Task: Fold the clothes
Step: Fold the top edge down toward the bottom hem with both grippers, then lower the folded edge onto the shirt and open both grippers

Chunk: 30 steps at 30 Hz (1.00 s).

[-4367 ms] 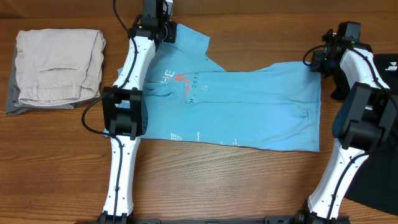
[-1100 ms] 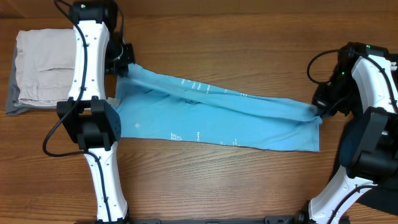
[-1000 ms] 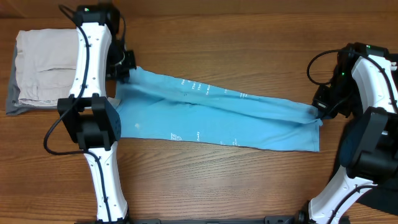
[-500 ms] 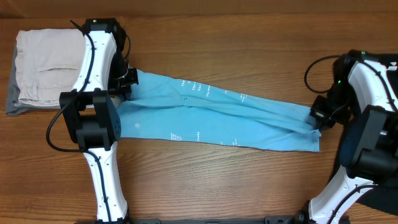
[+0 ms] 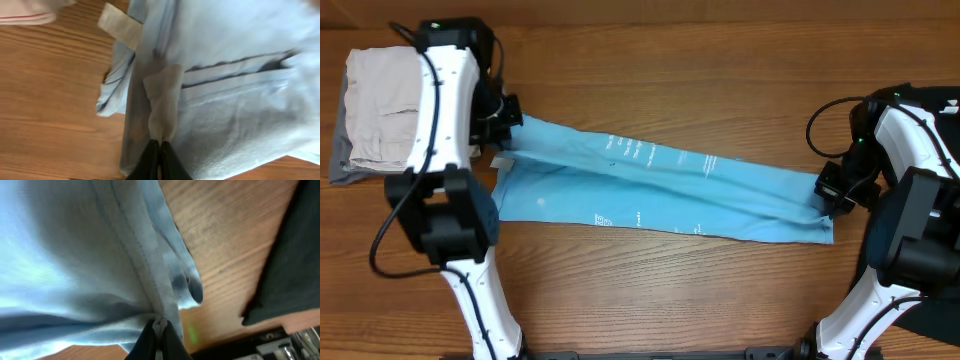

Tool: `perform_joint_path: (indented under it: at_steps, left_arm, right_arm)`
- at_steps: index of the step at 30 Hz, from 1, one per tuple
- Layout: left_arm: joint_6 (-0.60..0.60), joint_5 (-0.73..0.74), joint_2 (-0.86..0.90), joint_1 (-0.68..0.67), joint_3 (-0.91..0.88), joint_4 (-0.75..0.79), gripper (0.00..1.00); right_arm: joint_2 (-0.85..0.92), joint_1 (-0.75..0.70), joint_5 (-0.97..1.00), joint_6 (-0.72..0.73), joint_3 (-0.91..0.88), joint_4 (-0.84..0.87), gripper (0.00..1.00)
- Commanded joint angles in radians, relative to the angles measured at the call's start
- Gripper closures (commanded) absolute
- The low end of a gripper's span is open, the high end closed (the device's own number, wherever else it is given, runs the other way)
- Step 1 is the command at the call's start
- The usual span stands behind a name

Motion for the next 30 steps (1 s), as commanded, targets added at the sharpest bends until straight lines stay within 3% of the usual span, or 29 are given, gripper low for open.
perform_joint_path:
  at_steps: [1, 7, 12, 18, 20, 23, 24, 25, 28, 30]
  left_arm:
    - [-0.006, -0.011, -0.026, 0.000, -0.036, -0.003, 0.96]
    - [-0.006, -0.038, -0.026, 0.008, -0.187, -0.001, 0.96]
    - [-0.018, -0.047, -0.026, 0.008, -0.308, 0.093, 0.96]
    - [-0.018, -0.070, -0.026, 0.012, -0.366, 0.121, 0.95]
    - [-0.017, -0.070, -0.026, 0.014, -0.366, 0.117, 0.86]
    - [-0.016, -0.071, -0.026, 0.024, -0.366, 0.095, 0.52]
    - [-0.016, -0.071, -0.026, 0.029, -0.365, 0.085, 0.47]
    - [-0.016, -0.070, -0.026, 0.032, -0.361, 0.075, 0.41]
    - [-0.017, -0.066, -0.026, 0.046, -0.330, 0.065, 0.33]
    - [-0.017, -0.045, -0.026, 0.050, -0.279, 0.042, 0.32]
  right_arm:
    - [-0.019, -0.006, 0.016, 0.006, 0.005, -0.025, 0.96]
    - [-0.019, -0.010, 0.013, 0.008, 0.016, -0.025, 0.96]
    - [-0.019, -0.006, -0.005, 0.010, 0.015, 0.011, 0.96]
    - [-0.019, -0.011, 0.003, 0.007, 0.015, -0.010, 0.96]
    - [-0.019, -0.015, 0.014, 0.007, 0.015, -0.020, 0.94]
    - [-0.019, -0.017, 0.025, 0.007, 0.016, -0.041, 0.83]
    - [-0.019, -0.017, 0.028, 0.007, 0.015, -0.048, 0.79]
    - [-0.019, -0.017, 0.029, 0.007, 0.016, -0.052, 0.68]
    - [-0.019, -0.017, 0.029, 0.007, 0.021, -0.054, 0.46]
    - [-0.019, -0.017, 0.027, 0.007, 0.048, -0.051, 0.43]
